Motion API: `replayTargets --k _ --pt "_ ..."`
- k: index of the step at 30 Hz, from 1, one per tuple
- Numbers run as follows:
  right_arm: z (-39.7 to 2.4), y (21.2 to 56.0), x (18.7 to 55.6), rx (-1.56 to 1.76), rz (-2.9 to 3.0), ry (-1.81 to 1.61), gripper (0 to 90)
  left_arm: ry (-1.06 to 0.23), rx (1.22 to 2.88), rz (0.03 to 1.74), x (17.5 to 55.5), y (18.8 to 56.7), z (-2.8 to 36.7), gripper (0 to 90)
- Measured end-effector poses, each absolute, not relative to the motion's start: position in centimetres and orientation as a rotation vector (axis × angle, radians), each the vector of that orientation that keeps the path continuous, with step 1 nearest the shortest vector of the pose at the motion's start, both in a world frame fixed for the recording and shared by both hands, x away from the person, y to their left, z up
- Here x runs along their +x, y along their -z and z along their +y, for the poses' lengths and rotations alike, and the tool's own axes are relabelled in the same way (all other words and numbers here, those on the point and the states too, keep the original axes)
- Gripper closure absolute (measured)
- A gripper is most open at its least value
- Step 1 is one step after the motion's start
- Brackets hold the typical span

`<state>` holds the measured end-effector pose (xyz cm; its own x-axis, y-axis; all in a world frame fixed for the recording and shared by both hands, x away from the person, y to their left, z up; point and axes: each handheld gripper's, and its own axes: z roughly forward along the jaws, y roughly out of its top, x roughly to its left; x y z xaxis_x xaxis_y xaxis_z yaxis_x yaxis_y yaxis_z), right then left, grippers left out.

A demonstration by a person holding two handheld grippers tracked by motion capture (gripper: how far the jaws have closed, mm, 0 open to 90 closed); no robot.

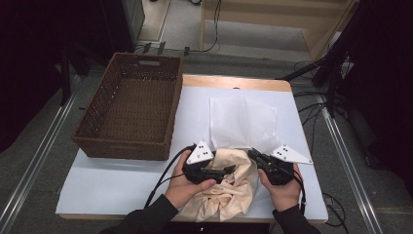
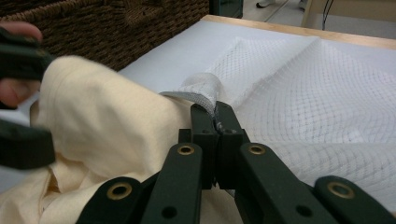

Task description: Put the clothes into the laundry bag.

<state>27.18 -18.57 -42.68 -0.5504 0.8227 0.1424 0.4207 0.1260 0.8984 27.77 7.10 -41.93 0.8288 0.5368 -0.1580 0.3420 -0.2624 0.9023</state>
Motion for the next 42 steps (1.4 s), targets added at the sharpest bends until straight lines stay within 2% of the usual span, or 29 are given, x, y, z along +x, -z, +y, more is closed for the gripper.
replayTargets --k 4,7,9,13,16,21,28,31,34,37,41,42 --pt "-18.3 42.8 27.2 1.198 2.027 -1.401 90.0 -0.215 1.894 0.756 28.6 42.8 6.8 34.5" --pt "-18.1 42.9 27.3 1.198 2.034 -1.398 90.0 -0.111 2.007 0.759 29.0 44.6 5.3 33.9" --pt "-18.0 43.0 27.3 1.2 2.036 -1.4 90.0 -0.071 2.065 0.711 28.6 45.6 4.2 42.6" --pt "-17.6 43.0 27.2 1.195 2.042 -1.403 90.0 -0.104 2.108 0.641 27.9 45.4 2.9 66.1" --pt "-17.5 42.9 27.3 1.204 2.044 -1.442 90.0 -0.066 2.144 0.615 28.2 44.9 2.1 77.1" --pt "-17.4 42.5 27.3 1.19 2.04 -1.495 90.0 -0.1 2.191 0.596 28.5 44.5 1.4 81.1" --pt "-17.5 42.0 26.7 1.173 2.024 -1.465 90.0 -0.243 2.05 0.888 30.8 44.6 2.8 83.1" --pt "-17.5 42.3 26.7 1.174 2.042 -1.435 90.0 -0.232 2.094 0.864 31.0 45.5 2.5 79.5" --pt "-17.4 42.8 26.8 1.169 2.048 -1.413 90.0 -0.216 2.13 0.775 30.6 45.8 2.4 62.6" --pt "-17.7 42.7 26.8 1.175 2.038 -1.417 90.0 -0.154 2.084 0.769 30.1 44.7 3.6 47.5" --pt "-17.9 42.7 26.9 1.18 2.033 -1.43 90.0 -0.142 2.054 0.747 29.6 43.9 4.2 35.7" --pt "-17.8 42.7 26.9 1.182 2.036 -1.431 90.0 -0.125 2.098 0.734 29.5 44.5 3.9 34.1"
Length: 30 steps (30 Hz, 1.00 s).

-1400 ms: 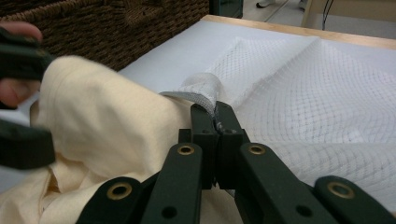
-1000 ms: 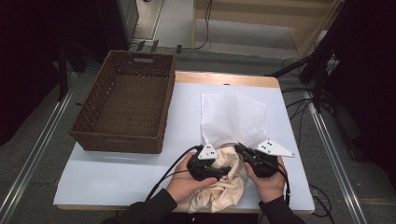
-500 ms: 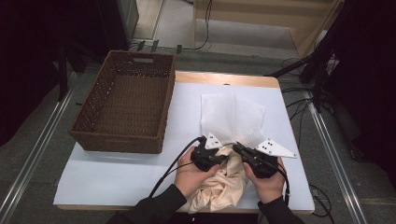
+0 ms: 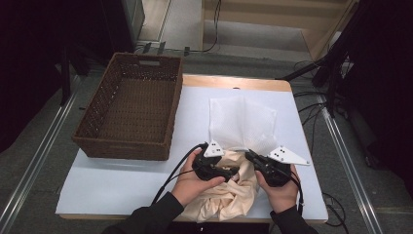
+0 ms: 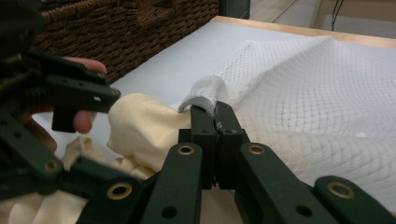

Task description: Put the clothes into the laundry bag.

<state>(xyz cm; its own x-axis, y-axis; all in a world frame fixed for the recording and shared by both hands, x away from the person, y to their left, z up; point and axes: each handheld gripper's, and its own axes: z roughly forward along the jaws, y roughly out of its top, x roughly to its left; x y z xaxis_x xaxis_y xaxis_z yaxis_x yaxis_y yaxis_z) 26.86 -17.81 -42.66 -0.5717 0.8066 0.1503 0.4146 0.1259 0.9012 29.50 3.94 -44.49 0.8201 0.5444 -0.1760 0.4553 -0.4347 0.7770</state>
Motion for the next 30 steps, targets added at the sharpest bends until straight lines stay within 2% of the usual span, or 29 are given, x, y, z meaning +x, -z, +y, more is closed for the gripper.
replayTargets --k 3,5,6,7,9,11,15,19,21,22,25,26,27,30 --pt "-17.5 42.6 26.8 1.181 2.042 -1.437 90.0 -0.097 2.187 0.751 29.6 46.2 3.0 30.3" --pt "-17.2 42.7 26.7 1.166 2.056 -1.432 90.0 -0.134 2.196 0.778 29.5 46.7 2.6 35.2" --pt "-17.1 42.7 26.7 1.166 2.06 -1.431 90.0 -0.187 2.212 0.786 29.4 46.6 2.4 42.9" --pt "-17.0 42.7 26.7 1.16 2.063 -1.433 90.0 -0.241 2.23 0.784 29.4 46.5 2.3 60.8" --pt "-17.1 42.7 26.7 1.163 2.06 -1.443 90.0 -0.201 2.226 0.776 29.5 46.3 2.4 74.4" --pt "-17.2 42.6 26.6 1.167 2.054 -1.457 90.0 -0.181 2.229 0.776 29.7 46.0 2.4 80.5" --pt "-17.5 41.8 26.4 1.157 2.031 -1.488 90.0 -0.199 2.15 0.791 29.8 44.4 2.4 81.5" --pt "-17.8 41.1 26.1 1.153 2.006 -1.515 90.0 -0.261 2.047 0.895 30.4 44.1 2.4 81.3" --pt "-17.7 41.2 26.0 1.153 2.018 -1.507 90.0 -0.275 2.037 0.911 30.5 44.4 2.3 80.9" --pt "-17.6 41.4 26.0 1.153 2.034 -1.493 90.0 -0.286 2.085 0.92 30.8 45.4 1.6 80.0" --pt "-17.3 41.8 26.1 1.143 2.048 -1.478 90.0 -0.238 2.153 0.882 30.8 46.3 1.0 70.5" --pt "-17.2 42.0 26.2 1.144 2.057 -1.463 90.0 -0.247 2.148 0.84 30.6 45.9 1.2 70.5" --pt "-17.2 42.1 26.3 1.147 2.055 -1.458 90.0 -0.218 2.135 0.815 30.5 45.5 1.6 58.6" --pt "-17.6 42.2 26.5 1.162 2.043 -1.455 90.0 -0.14 2.06 0.755 30.2 43.5 3.9 50.3"
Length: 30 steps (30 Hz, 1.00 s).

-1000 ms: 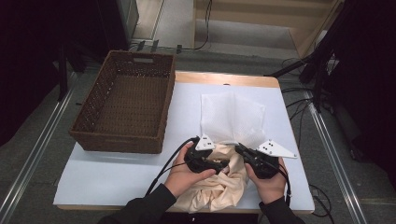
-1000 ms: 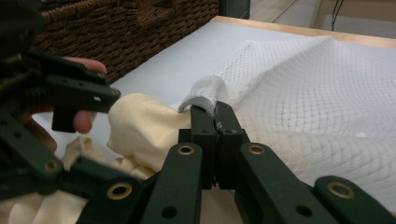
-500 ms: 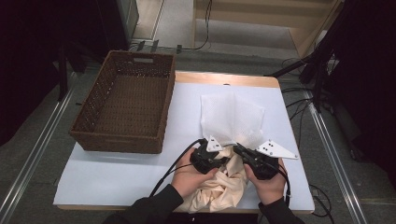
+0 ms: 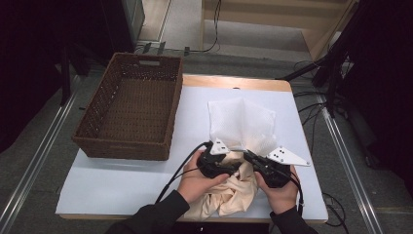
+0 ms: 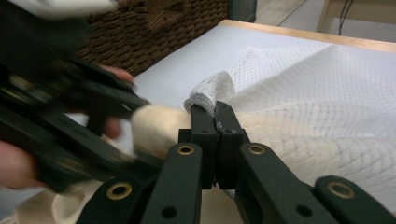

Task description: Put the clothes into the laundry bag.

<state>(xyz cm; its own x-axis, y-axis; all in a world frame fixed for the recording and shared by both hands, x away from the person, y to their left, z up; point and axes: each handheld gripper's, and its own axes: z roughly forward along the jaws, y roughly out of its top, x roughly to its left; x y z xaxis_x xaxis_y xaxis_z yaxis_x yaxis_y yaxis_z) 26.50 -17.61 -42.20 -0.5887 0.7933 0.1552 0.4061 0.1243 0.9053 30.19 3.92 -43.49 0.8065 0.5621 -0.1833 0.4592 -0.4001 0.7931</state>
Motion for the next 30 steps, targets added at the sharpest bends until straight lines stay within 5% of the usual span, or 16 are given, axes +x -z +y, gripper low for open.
replayTargets --k 5,11,15,17,19,30 --pt "-17.8 42.3 26.6 1.176 2.036 -1.455 90.0 -0.112 1.953 0.724 29.7 41.9 6.1 37.1" --pt "-17.2 42.4 26.7 1.17 2.045 -1.446 90.0 -0.084 2.167 0.667 28.8 45.2 2.2 28.4" --pt "-17.1 42.5 26.7 1.171 2.055 -1.448 90.0 -0.249 2.25 0.731 28.3 46.4 0.3 43.8" --pt "-17.2 42.4 26.6 1.159 2.055 -1.452 90.0 -0.183 2.214 0.76 28.9 46.1 0.8 65.7" --pt "-17.3 42.3 26.5 1.159 2.049 -1.457 90.0 -0.157 2.205 0.759 29.1 45.9 1.2 75.4" --pt "-17.3 41.3 25.8 1.132 2.024 -1.494 90.0 -0.24 1.994 0.891 30.2 44.7 2.0 76.0"
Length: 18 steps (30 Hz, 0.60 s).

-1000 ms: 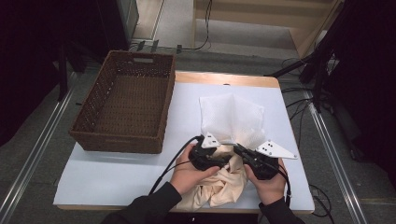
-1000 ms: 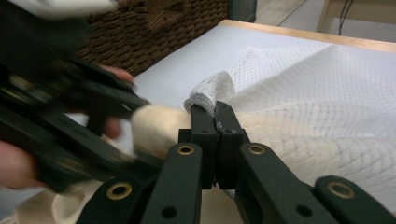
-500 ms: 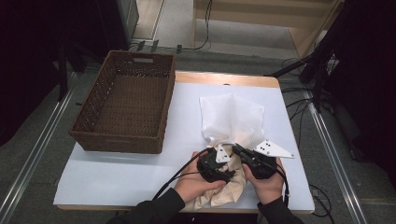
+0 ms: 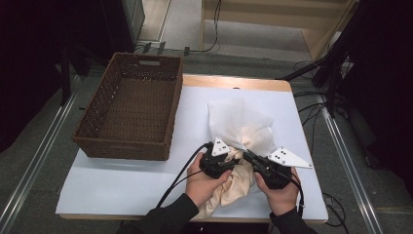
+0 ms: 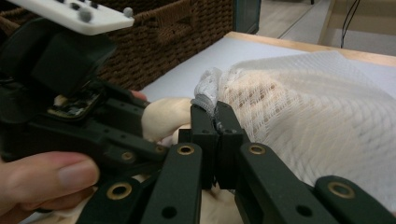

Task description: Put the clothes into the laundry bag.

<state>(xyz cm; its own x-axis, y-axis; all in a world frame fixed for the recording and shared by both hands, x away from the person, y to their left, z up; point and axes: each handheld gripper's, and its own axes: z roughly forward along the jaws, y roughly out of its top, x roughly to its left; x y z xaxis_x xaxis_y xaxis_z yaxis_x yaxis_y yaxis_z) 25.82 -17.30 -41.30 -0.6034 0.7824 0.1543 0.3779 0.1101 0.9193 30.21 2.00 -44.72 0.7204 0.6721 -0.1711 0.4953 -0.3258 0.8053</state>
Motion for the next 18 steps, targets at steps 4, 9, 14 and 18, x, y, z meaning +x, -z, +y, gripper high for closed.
replayTargets --k 4,9,14,18 --pt "-17.4 42.1 26.2 1.151 2.043 -1.462 90.0 -0.164 2.088 0.869 31.1 46.5 1.7 61.3" --pt "-18.4 42.3 26.6 1.183 2.017 -1.454 90.0 -0.167 2.027 0.742 29.4 44.3 3.3 42.9" --pt "-18.7 42.5 26.9 1.197 2.008 -1.447 90.0 -0.208 1.991 0.739 28.5 43.3 5.1 33.2" --pt "-18.5 42.5 26.9 1.199 2.008 -1.444 90.0 -0.265 1.967 0.783 28.3 43.7 5.3 29.0"
